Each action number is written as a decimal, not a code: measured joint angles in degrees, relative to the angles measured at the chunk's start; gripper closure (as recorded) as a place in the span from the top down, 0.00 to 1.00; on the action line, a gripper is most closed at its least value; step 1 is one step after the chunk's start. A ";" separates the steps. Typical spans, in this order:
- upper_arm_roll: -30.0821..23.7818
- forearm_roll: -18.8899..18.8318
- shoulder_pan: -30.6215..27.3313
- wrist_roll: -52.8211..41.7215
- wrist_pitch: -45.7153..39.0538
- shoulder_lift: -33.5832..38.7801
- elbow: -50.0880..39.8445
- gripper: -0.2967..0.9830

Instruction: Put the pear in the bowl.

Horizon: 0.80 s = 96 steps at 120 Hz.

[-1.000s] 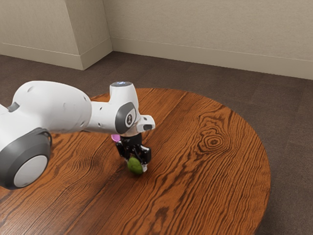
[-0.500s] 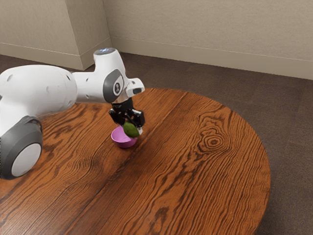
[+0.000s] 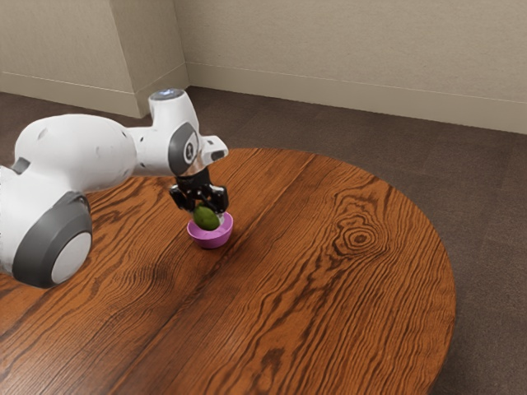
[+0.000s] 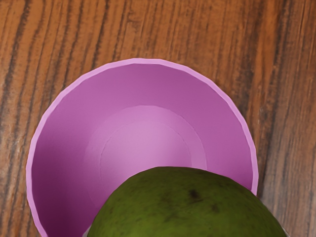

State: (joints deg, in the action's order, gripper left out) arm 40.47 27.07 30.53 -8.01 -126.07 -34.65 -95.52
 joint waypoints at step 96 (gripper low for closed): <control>-1.24 1.03 -0.90 -3.92 1.83 1.71 3.29 0.74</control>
State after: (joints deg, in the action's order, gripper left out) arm 39.23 28.10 29.64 -11.93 -124.24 -32.94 -92.22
